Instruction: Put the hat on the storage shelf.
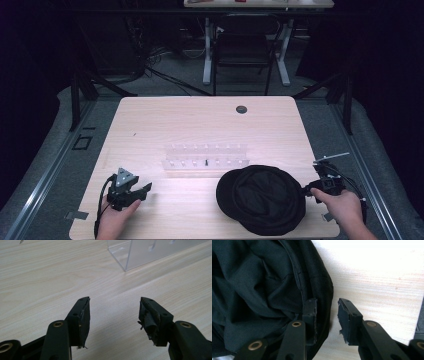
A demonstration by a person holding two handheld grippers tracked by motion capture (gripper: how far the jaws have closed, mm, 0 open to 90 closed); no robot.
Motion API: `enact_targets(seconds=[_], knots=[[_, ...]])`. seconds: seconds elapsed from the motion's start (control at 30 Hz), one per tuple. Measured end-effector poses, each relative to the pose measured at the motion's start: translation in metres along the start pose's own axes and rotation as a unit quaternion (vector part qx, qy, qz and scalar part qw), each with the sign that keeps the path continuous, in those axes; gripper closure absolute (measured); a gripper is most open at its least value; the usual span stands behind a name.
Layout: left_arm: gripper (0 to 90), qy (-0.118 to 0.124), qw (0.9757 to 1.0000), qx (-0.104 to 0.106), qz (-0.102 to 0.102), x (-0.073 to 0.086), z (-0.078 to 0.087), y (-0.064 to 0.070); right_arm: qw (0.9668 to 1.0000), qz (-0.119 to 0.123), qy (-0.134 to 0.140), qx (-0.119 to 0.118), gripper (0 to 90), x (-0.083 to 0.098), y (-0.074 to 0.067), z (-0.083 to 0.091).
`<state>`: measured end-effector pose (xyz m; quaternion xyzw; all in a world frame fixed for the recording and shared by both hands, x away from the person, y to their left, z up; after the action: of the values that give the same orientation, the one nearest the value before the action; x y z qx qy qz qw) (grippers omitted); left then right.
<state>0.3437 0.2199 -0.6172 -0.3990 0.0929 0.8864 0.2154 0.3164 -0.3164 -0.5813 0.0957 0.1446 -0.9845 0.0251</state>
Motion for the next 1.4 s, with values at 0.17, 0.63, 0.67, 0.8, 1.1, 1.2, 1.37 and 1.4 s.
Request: enact_targets(seconds=[0.17, 0.63, 0.67, 0.8, 1.1, 1.2, 1.37, 1.4], knots=[[42.7, -0.002, 1.0000, 0.000, -0.002, 0.000, 0.000, 0.000, 0.9998, -0.011, -0.009, -0.012, 70.9, 0.001, 0.002, -0.001], [42.7, -0.001, 1.0000, -0.002, -0.002, 0.000, -0.001, 0.001, 0.9989, -0.019, -0.033, -0.026, 73.1, 0.004, 0.000, -0.017], [42.7, -0.001, 1.0000, -0.002, -0.002, 0.000, -0.001, 0.001, 0.9987, -0.015, -0.041, -0.026, 73.4, 0.004, 0.002, -0.016], [42.8, -0.001, 1.0000, -0.003, -0.001, 0.000, -0.001, 0.000, 0.9975, -0.024, -0.047, -0.047, 78.5, 0.005, 0.003, -0.016], [42.8, -0.001, 1.0000, -0.004, 0.001, 0.000, -0.001, 0.000, 0.9940, -0.036, -0.055, -0.088, 86.7, 0.005, 0.003, -0.017], [42.7, -0.002, 1.0000, -0.004, 0.000, 0.001, -0.001, -0.001, 0.9922, -0.050, -0.045, -0.105, 87.5, 0.005, 0.003, -0.016], [42.7, -0.002, 1.0000, -0.004, 0.000, 0.000, -0.001, -0.001, 0.9881, -0.059, -0.037, -0.138, 87.8, 0.006, 0.002, -0.012], [42.7, 0.000, 1.0000, -0.005, 0.001, 0.000, -0.001, -0.001, 0.9876, -0.055, -0.040, -0.141, 87.8, 0.006, 0.003, -0.010]])
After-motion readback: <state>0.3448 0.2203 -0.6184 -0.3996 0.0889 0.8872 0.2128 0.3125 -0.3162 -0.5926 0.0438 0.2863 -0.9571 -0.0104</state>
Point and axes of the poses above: each handheld gripper's, and its own axes: z roughly backward along the jaws, x roughly out of its underside, y roughly to its right, the point moved 8 cm from there along -z, roughly forward along the jaws
